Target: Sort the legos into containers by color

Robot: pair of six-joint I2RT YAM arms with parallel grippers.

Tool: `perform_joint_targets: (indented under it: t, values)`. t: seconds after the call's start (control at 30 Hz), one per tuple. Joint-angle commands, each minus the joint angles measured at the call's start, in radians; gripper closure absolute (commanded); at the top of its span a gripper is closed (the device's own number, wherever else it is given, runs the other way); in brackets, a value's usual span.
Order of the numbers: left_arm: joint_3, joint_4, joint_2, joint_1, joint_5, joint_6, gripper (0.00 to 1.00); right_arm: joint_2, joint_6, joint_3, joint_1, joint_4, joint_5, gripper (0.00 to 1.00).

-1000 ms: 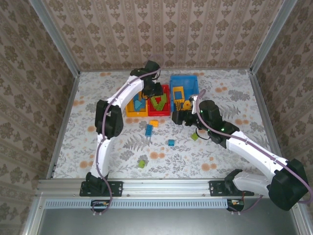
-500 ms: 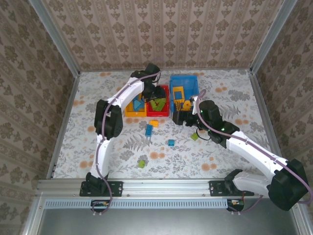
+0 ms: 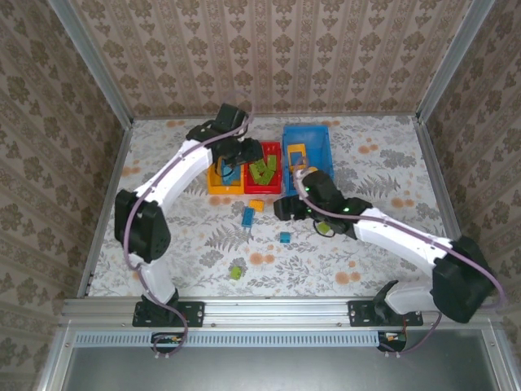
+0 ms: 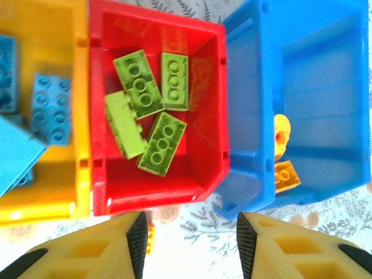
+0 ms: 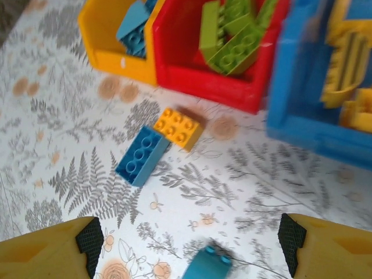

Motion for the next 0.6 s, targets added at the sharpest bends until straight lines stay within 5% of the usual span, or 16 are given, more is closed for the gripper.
perform_joint_targets:
  t: [0.0, 0.33, 0.57]
  values:
    - [-0.141, 0.042, -0.14, 0.0, -0.058, 0.007, 0.53, 0.117, 0.02, 0.077, 0.05, -0.03, 0.091, 0.18]
    - [-0.623, 0.119, -0.643, 0.021, -0.115, 0.075, 0.4, 0.502, 0.305, 0.442, 0.143, -0.192, 0.287, 0.17]
    - [-0.767, 0.06, -0.871, 0.052, -0.097, 0.091, 0.32, 0.667, 0.413, 0.618, 0.163, -0.31, 0.359, 0.17]
